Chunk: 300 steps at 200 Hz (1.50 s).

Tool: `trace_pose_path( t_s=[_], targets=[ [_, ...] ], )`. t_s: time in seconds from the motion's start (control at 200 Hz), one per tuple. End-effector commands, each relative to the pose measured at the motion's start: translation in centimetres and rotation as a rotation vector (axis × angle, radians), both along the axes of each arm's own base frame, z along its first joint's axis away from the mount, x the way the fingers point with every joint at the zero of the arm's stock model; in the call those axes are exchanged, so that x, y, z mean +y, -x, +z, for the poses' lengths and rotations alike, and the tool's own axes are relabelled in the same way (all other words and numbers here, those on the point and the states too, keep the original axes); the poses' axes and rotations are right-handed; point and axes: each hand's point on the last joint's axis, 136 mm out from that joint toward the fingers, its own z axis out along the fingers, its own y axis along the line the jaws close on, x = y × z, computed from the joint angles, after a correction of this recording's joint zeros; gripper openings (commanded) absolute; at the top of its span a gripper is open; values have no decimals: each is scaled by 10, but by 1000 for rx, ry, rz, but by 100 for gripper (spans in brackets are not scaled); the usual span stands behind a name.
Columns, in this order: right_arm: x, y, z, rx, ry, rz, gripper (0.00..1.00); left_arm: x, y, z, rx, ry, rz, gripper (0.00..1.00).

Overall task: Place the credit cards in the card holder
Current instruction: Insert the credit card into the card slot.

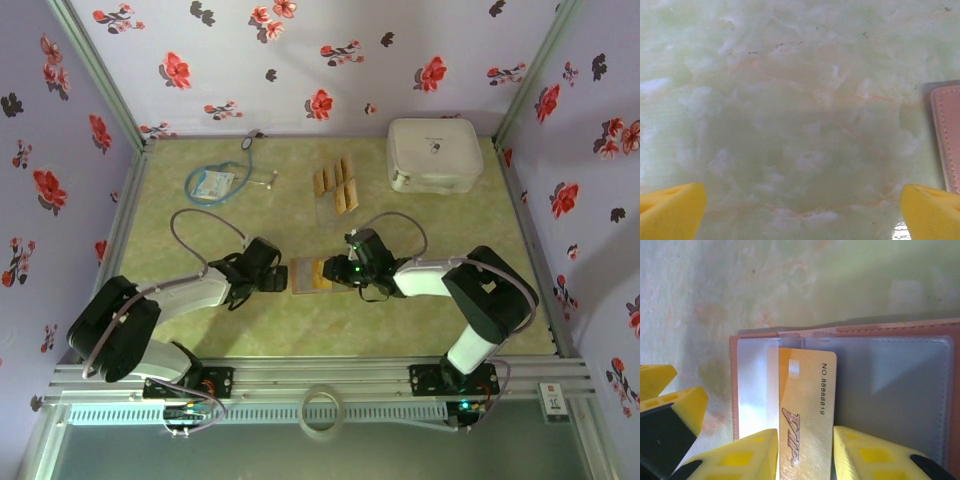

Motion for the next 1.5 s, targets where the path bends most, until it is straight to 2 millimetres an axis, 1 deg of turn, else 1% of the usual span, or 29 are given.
trace_pose_path(
  t_s=[0.0,0.145,0.33,0.415,0.465,0.56,0.75,1.015,1.32,1.495],
  targets=[
    [1,2,3,-17,77,29,34,0,-3,4,-15,29,8,100],
    [4,2,12,-40,138,60,35,-1,-4,3,-12,36,4,100],
    [-12,-7,33,-87,268,56,34,-1,-6,4,-3,32,2,100],
    [-20,-11,39,-92,343,56,29,-1,-7,4,3,24,1,100],
    [-22,-14,41,-91,374,60,24,0,-8,4,6,19,2,100],
    [-21,-17,37,-69,413,81,12,1,-9,2,17,2,4,100],
    [-13,-20,25,-39,425,104,0,1,-14,2,25,-28,-1,100],
    [-7,-21,14,-20,419,112,0,-1,-19,-2,57,-73,-16,100],
    [1,-23,2,7,400,117,0,4,-19,-9,86,-129,-11,100],
    [8,-23,-2,17,385,124,0,4,-20,-11,96,-149,-18,100]
  ],
)
